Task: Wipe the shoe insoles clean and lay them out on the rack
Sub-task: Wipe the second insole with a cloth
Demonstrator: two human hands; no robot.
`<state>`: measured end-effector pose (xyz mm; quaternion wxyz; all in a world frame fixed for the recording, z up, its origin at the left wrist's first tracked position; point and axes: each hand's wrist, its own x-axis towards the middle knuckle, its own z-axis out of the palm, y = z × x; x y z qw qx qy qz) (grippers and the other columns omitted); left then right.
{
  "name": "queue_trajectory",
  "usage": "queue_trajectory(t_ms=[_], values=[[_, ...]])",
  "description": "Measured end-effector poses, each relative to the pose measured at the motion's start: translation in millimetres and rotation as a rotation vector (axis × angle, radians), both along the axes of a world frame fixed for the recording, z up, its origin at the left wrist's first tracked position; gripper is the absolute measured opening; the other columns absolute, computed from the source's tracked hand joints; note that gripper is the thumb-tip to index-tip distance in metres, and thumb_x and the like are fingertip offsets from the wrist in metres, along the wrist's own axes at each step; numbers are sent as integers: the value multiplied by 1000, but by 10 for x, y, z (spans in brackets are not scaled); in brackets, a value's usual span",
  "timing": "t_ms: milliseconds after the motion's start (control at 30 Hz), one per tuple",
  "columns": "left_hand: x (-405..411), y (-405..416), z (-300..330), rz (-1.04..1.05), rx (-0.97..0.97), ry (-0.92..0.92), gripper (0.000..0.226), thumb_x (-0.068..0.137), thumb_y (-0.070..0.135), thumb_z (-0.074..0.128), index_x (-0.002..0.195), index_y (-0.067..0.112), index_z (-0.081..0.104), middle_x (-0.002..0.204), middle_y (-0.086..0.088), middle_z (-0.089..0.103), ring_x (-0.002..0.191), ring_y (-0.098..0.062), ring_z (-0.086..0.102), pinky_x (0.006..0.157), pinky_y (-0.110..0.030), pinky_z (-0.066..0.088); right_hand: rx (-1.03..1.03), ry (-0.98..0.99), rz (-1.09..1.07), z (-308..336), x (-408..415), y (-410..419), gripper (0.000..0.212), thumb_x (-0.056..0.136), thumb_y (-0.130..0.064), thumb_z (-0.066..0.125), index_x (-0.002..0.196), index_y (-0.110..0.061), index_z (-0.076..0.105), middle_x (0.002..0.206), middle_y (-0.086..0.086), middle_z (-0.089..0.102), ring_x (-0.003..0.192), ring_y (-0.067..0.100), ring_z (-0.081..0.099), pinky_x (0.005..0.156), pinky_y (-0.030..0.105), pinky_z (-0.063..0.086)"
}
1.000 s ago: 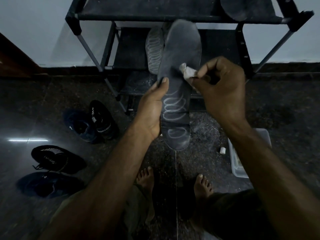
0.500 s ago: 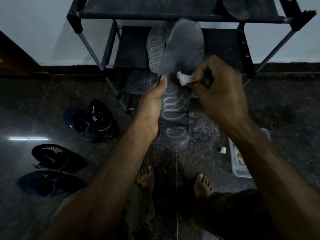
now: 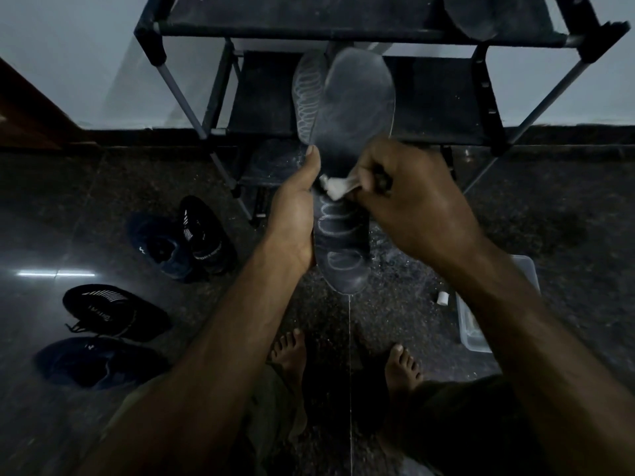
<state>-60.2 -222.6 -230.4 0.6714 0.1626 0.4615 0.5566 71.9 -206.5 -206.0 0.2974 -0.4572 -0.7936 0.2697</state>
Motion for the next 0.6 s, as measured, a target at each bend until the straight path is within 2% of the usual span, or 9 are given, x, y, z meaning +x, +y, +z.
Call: queue_trajectory(t_ms=[67, 267, 400, 467, 600], values=[[-2, 0, -7, 13, 7, -24, 44, 103, 40, 40, 100, 6, 68, 90, -14, 74, 81, -24, 72, 76, -33, 60, 17, -1, 28, -12, -39, -28, 25, 84, 1, 64, 74, -16, 48, 77, 4, 63, 76, 18, 63, 64, 40, 53], [27, -5, -42, -13, 7, -18, 45, 101, 41, 41, 112, 6, 67, 100, -14, 72, 90, -27, 70, 81, -37, 59, 97, 120, -143, -73, 68, 55, 18, 88, -1, 62, 80, -10, 48, 73, 4, 56, 63, 15, 52, 58, 38, 45], [-4, 11, -37, 1, 18, -139, 48, 102, 36, 39, 92, 6, 75, 90, -13, 73, 80, -23, 71, 78, -34, 58, 13, 63, 3, -27, -54, -39, 24, 84, 2, 64, 79, -15, 47, 76, 5, 61, 71, 16, 60, 62, 38, 49], [-5, 8, -20, -10, 22, -188, 46, 102, 35, 39, 94, 4, 72, 89, -13, 72, 81, -23, 70, 81, -33, 57, 4, 27, 41, -28, -108, -71, 22, 84, 1, 64, 80, -14, 47, 75, 5, 62, 71, 19, 61, 62, 39, 48], [30, -10, -34, -33, 40, -126, 41, 102, 34, 35, 99, 8, 67, 88, -10, 71, 80, -21, 68, 77, -31, 56, 79, 111, -140, -80, -59, -16, 21, 89, -5, 63, 80, -14, 46, 71, -2, 55, 63, 14, 53, 54, 32, 45]])
